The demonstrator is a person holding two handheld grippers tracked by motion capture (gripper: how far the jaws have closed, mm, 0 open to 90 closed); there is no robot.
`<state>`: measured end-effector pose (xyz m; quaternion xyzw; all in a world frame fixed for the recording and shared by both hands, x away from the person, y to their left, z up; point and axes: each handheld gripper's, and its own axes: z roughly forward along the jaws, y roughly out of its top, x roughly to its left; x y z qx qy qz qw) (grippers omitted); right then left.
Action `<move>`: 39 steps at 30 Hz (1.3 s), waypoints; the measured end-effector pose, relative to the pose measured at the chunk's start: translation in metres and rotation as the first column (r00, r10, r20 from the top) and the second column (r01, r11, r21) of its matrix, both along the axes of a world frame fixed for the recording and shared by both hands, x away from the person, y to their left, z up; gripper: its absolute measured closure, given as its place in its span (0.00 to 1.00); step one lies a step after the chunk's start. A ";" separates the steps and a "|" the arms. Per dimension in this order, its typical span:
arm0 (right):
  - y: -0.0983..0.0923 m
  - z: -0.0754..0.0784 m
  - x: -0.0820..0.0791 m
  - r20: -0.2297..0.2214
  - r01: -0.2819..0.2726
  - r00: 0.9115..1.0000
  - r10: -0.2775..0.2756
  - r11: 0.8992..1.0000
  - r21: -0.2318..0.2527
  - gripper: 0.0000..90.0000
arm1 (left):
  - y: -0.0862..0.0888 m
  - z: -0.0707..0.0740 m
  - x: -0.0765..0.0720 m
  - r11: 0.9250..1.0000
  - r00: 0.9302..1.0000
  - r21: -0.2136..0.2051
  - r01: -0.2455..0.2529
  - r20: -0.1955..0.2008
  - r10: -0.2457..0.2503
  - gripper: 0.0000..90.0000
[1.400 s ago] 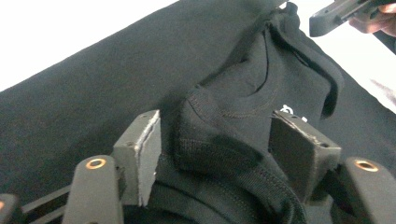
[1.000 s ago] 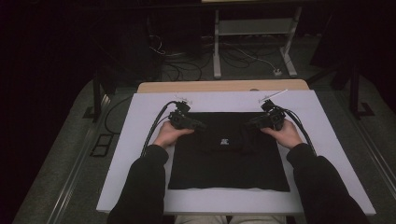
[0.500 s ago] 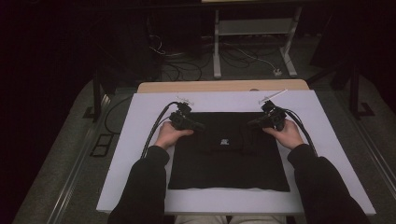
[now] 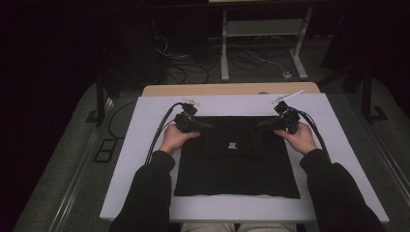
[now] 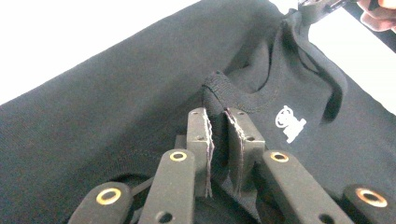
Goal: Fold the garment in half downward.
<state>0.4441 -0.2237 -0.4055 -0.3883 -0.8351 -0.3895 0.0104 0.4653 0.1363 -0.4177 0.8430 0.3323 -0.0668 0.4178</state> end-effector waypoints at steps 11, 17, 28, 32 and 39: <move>-0.003 0.016 -0.008 0.021 0.001 1.000 -0.001 1.000 0.016 0.93 | 0.004 0.019 -0.007 1.000 0.999 -0.018 -0.019 0.026 0.020 0.88; -0.003 0.022 -0.012 0.017 -0.004 1.000 0.003 1.000 0.022 0.93 | 0.005 0.027 -0.012 1.000 0.999 -0.012 -0.016 0.035 0.017 0.88; -0.010 0.039 -0.024 0.013 -0.012 1.000 0.012 1.000 0.026 0.93 | 0.004 0.041 -0.024 1.000 0.999 -0.026 0.000 0.051 0.001 0.88; -0.012 0.044 -0.030 0.014 -0.021 1.000 0.020 0.999 0.036 0.93 | 0.004 0.044 -0.028 1.000 0.998 -0.020 0.007 0.057 -0.006 0.88; -0.014 0.042 -0.042 0.002 -0.031 1.000 0.031 0.999 0.038 0.93 | 0.007 0.044 -0.041 0.999 0.999 -0.036 0.014 0.046 -0.013 0.88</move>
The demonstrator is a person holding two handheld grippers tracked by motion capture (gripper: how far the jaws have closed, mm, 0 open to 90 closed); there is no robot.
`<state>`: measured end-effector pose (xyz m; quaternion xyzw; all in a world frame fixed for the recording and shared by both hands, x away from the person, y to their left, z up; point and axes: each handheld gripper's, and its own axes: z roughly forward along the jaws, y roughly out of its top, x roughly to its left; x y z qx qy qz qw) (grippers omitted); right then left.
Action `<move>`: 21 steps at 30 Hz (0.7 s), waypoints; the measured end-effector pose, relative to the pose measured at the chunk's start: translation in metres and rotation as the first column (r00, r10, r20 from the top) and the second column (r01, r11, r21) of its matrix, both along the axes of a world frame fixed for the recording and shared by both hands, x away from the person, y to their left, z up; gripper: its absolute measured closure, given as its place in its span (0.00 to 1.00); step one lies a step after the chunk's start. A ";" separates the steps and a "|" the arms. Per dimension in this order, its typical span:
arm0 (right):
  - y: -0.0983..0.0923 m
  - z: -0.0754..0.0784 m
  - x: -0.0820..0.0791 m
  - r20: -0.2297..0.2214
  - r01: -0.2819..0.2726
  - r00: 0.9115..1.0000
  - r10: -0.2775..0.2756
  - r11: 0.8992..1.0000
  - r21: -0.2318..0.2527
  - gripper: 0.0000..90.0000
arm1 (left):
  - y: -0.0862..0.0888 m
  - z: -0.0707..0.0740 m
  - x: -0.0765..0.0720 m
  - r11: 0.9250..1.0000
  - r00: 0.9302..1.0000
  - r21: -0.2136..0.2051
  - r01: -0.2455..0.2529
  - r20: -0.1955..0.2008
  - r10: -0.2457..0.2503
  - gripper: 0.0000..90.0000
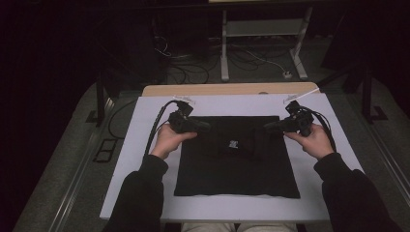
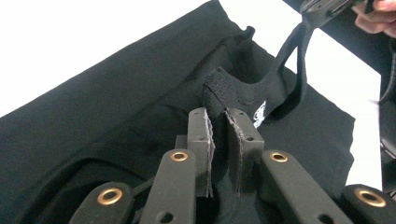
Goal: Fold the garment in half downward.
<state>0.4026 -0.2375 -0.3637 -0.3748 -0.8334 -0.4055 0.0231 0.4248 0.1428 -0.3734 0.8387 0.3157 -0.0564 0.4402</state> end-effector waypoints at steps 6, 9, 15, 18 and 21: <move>-0.002 -0.002 -0.007 -0.006 -0.008 1.000 0.008 1.000 0.001 0.93 | 0.003 -0.001 -0.006 1.000 1.000 -0.002 0.010 -0.003 -0.010 0.88; -0.001 -0.002 -0.011 -0.009 -0.018 1.000 0.018 1.000 -0.004 0.93 | 0.001 -0.001 -0.010 1.000 1.000 0.001 0.022 0.001 -0.022 0.88; -0.001 -0.002 -0.018 -0.006 -0.031 0.999 0.031 0.999 -0.007 0.93 | 0.001 -0.003 -0.018 0.999 0.999 0.004 0.039 0.009 -0.039 0.88; -0.001 -0.002 -0.022 -0.008 -0.034 0.999 0.034 0.999 -0.007 0.93 | 0.002 -0.004 -0.021 0.999 0.999 0.003 0.043 0.006 -0.043 0.88; -0.001 -0.003 -0.025 -0.008 -0.038 0.999 0.038 0.999 -0.003 0.93 | 0.003 -0.005 -0.025 0.999 0.999 0.005 0.046 0.005 -0.046 0.88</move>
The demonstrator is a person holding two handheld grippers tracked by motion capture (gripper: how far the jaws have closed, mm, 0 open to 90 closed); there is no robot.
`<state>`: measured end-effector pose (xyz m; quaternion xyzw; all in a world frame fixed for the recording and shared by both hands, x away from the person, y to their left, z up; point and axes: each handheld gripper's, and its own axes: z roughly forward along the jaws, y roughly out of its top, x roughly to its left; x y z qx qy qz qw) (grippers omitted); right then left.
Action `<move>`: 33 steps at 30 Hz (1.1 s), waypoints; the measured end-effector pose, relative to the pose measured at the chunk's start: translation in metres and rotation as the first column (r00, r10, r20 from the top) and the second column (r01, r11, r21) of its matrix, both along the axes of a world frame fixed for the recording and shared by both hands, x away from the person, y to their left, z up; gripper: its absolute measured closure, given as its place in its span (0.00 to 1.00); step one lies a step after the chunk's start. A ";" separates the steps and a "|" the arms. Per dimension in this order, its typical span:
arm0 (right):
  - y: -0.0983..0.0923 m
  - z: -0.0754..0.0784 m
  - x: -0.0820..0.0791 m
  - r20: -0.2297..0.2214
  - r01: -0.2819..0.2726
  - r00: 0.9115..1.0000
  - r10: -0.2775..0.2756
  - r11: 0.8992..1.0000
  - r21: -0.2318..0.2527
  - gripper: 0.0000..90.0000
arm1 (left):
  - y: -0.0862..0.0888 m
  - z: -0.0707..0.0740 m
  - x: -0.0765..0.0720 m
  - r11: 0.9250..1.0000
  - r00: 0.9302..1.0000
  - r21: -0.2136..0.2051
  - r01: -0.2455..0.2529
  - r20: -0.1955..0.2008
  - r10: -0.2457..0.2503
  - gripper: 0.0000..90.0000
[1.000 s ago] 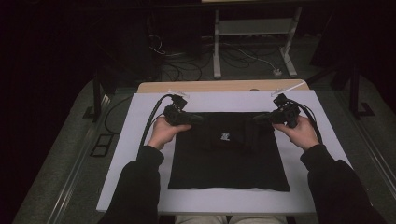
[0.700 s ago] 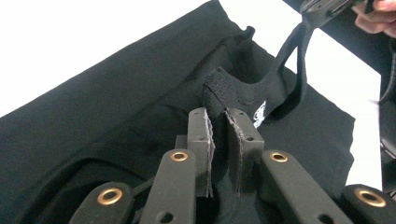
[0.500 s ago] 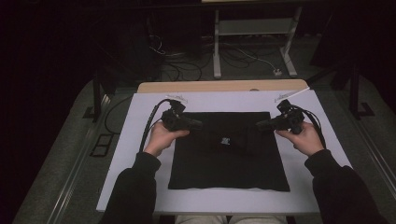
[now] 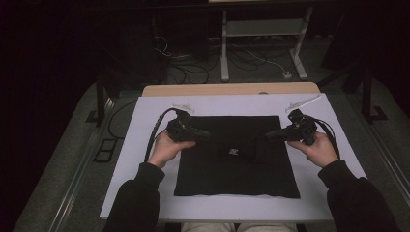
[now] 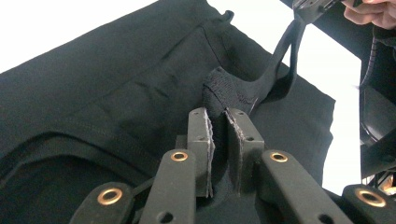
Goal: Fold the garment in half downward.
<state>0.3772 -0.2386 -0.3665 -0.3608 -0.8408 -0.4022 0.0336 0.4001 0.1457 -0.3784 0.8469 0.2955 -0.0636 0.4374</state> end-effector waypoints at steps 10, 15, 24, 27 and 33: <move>0.000 -0.009 -0.009 -0.010 -0.013 1.000 0.013 1.000 0.004 0.93 | 0.001 -0.006 -0.011 1.000 1.000 -0.002 0.018 -0.007 -0.018 0.88; 0.000 -0.013 -0.013 -0.013 -0.017 1.000 0.017 1.000 0.001 0.93 | 0.003 -0.011 -0.015 1.000 1.000 -0.005 0.019 -0.020 -0.019 0.88; -0.001 -0.021 -0.024 -0.026 -0.028 0.999 0.029 1.000 0.005 0.93 | 0.004 -0.019 -0.026 1.000 0.999 -0.012 0.026 -0.031 -0.026 0.88; -0.002 -0.023 -0.028 -0.036 -0.031 0.999 0.032 0.999 0.009 0.93 | 0.004 -0.022 -0.029 0.999 0.999 0.001 0.038 -0.029 -0.038 0.88; -0.001 -0.028 -0.035 -0.045 -0.041 0.998 0.042 0.999 0.014 0.93 | 0.003 -0.023 -0.037 0.999 0.998 -0.009 0.052 -0.029 -0.052 0.88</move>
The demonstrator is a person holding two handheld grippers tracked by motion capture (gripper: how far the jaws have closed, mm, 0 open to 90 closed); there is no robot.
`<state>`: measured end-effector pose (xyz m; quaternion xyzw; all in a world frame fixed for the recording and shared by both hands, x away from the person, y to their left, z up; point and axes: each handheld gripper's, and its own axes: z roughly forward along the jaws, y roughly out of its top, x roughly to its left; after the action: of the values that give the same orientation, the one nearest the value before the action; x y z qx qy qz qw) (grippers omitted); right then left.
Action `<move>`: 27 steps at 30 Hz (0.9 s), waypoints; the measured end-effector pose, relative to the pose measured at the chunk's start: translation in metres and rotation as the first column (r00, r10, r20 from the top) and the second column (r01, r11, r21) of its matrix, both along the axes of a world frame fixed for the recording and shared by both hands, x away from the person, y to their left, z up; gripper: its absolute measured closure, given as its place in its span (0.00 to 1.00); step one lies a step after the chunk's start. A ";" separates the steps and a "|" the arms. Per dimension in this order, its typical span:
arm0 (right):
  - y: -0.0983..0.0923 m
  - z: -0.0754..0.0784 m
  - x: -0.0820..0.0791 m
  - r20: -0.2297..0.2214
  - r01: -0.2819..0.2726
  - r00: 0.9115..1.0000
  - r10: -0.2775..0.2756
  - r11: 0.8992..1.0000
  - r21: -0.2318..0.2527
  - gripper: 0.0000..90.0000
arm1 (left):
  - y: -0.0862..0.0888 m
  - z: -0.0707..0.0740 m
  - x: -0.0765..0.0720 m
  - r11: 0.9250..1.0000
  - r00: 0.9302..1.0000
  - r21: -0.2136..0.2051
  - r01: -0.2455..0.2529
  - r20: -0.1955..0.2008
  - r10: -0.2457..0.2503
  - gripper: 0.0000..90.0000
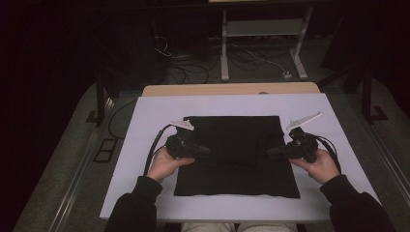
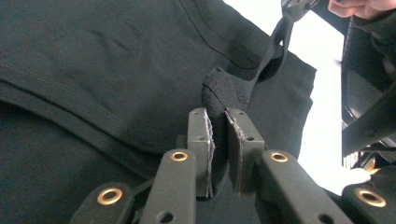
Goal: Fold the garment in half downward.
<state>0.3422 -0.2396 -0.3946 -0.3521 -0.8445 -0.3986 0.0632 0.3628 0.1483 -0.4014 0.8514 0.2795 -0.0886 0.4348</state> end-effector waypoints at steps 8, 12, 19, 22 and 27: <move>-0.001 -0.006 -0.008 -0.016 -0.007 1.000 0.007 1.000 -0.003 0.93 | 0.000 -0.003 -0.009 1.000 1.000 0.002 0.017 -0.003 -0.017 0.88; 0.000 -0.008 -0.012 -0.024 -0.010 1.000 0.010 1.000 -0.001 0.93 | 0.000 -0.005 -0.016 1.000 1.000 0.006 0.026 -0.007 -0.026 0.88; 0.002 -0.011 -0.020 -0.042 -0.029 0.999 0.029 1.000 0.001 0.93 | -0.002 -0.009 -0.025 0.999 0.999 0.020 0.044 -0.025 -0.044 0.88; 0.003 -0.013 -0.023 -0.050 -0.040 0.998 0.039 0.999 -0.007 0.93 | -0.004 -0.010 -0.030 0.998 0.998 0.027 0.058 -0.033 -0.057 0.88; 0.004 -0.015 -0.030 -0.069 -0.066 0.995 0.065 0.998 -0.005 0.93 | -0.007 -0.013 -0.037 0.994 0.995 0.055 0.098 -0.042 -0.095 0.88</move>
<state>0.3122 -0.2353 -0.4093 -0.3381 -0.8543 -0.3809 0.1041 0.3260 0.1414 -0.4143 0.8742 0.2489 -0.1181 0.4000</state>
